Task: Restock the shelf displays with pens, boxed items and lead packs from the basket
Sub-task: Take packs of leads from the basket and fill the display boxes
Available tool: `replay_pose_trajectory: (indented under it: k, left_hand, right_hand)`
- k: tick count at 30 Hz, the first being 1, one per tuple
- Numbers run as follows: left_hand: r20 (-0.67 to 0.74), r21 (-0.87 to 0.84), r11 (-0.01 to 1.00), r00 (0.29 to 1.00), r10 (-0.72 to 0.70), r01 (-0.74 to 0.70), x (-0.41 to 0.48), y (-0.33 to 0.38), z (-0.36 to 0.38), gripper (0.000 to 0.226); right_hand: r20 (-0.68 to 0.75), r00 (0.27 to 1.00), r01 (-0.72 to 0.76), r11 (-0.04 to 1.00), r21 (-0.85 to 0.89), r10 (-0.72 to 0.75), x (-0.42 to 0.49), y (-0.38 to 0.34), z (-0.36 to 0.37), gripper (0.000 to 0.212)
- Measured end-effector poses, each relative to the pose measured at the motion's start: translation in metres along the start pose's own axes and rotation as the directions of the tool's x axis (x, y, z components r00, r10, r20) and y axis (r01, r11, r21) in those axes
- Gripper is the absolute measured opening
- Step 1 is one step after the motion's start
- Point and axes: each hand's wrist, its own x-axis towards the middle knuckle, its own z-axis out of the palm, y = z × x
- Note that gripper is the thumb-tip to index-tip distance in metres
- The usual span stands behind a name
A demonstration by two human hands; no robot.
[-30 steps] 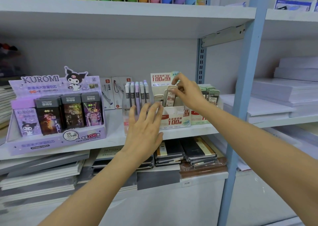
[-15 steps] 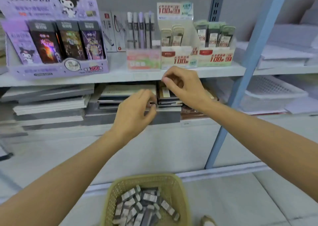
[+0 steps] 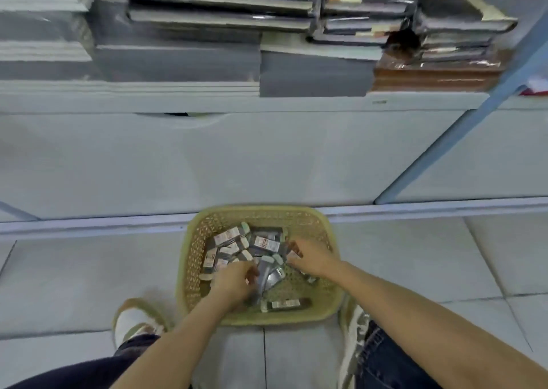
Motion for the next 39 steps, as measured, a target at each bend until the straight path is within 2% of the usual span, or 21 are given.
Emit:
replay_pose_trajectory:
  k: [2, 5, 8, 11, 14, 16, 20, 26, 28, 32, 34, 37, 39]
  left_hand:
    - [0.008, 0.027, 1.000, 1.000, 0.006, -0.007, 0.009, -0.001, 0.015, 0.042]
    - [-0.060, 0.068, 0.997, 0.998, -0.015, 0.019, 0.017, 0.003, 0.031, 0.064]
    - [-0.132, 0.080, 0.995, 0.990, -0.043, 0.054, 0.021, 0.008, 0.042, 0.064]
    - [-0.175, 0.043, 0.997, 0.983, -0.053, 0.062, 0.024, 0.008, 0.044, 0.056]
    - [-0.174, -0.157, 0.986, 0.982, -0.077, 0.050, 0.026, 0.002, 0.035, 0.046]
    - [-0.125, -0.289, 0.951, 0.981, -0.151, 0.110, 0.027, -0.007, 0.027, 0.033]
    - [0.014, -0.616, 0.759, 0.966, -0.257, 0.211, 0.025, -0.025, 0.016, 0.026]
    - [0.036, -0.781, 0.610, 0.985, -0.171, 0.135, 0.020, -0.028, 0.003, 0.021]
    - [0.029, -0.833, 0.543, 0.988, -0.150, 0.107, 0.020, -0.024, 0.000, 0.024]
    - [0.026, -0.840, 0.536, 0.993, -0.118, 0.086, 0.020, -0.015, 0.000, 0.023]
    - [0.051, -0.834, 0.543, 0.993, -0.105, 0.100, 0.019, -0.011, 0.002, 0.021]
    - [0.102, -0.840, 0.527, 0.991, -0.084, 0.131, 0.016, -0.005, 0.003, 0.018]
    - [0.154, -0.842, 0.515, 0.986, -0.062, 0.163, 0.015, -0.001, 0.003, 0.025]
  right_hand:
    - [-0.037, 0.997, -0.075, 0.997, -0.002, 0.075, 0.009, 0.012, 0.022, 0.053]
    - [-0.133, 0.984, -0.123, 0.991, -0.048, 0.116, 0.018, 0.022, 0.043, 0.057]
    - [-0.163, 0.978, -0.141, 0.989, -0.047, 0.132, 0.027, 0.026, 0.051, 0.064]
    - [-0.177, 0.975, -0.129, 0.991, 0.036, 0.133, 0.032, 0.029, 0.049, 0.055]
    - [-0.158, 0.980, -0.102, 0.986, 0.130, 0.122, 0.032, 0.032, 0.043, 0.044]
    - [-0.122, 0.980, -0.132, 0.973, 0.191, 0.157, 0.031, 0.032, 0.037, 0.045]
    - [-0.126, 0.980, -0.121, 0.964, 0.237, 0.154, 0.029, 0.031, 0.023, 0.047]
    - [-0.144, 0.990, 0.037, 0.946, 0.322, 0.010, 0.020, 0.033, -0.005, 0.031]
    - [-0.080, 0.996, 0.059, 0.936, 0.347, -0.033, 0.018, 0.031, -0.017, 0.027]
    - [0.242, 0.965, 0.033, 0.966, 0.258, -0.098, 0.016, 0.028, -0.030, 0.029]
    - [0.248, 0.966, 0.007, 0.963, 0.269, -0.076, 0.017, 0.027, -0.029, 0.031]
    - [0.182, 0.983, -0.057, 0.898, 0.436, -0.026, 0.022, 0.023, -0.022, 0.030]
    - [0.223, 0.973, -0.053, 0.877, 0.478, -0.063, 0.024, 0.019, -0.017, 0.031]
